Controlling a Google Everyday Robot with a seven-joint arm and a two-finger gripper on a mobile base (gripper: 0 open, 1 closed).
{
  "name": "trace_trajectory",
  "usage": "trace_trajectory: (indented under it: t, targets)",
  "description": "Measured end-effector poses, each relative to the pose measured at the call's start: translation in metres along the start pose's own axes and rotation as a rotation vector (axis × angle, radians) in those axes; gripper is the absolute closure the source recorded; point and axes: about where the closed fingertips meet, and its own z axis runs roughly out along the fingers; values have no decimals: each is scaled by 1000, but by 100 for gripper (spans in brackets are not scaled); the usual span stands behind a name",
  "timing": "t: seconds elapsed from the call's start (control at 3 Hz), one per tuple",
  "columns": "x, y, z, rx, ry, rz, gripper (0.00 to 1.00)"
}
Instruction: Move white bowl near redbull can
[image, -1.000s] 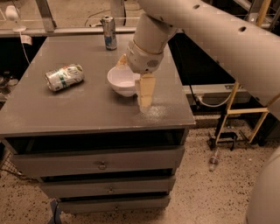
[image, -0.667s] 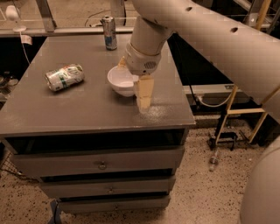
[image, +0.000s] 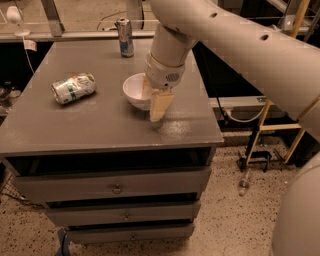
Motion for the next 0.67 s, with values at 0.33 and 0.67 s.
trace_trajectory:
  t: [0.33,0.67]
  targets:
    - [0,1,1,8,-9,5,70]
    - [4,3,-4,41,-15,26,93]
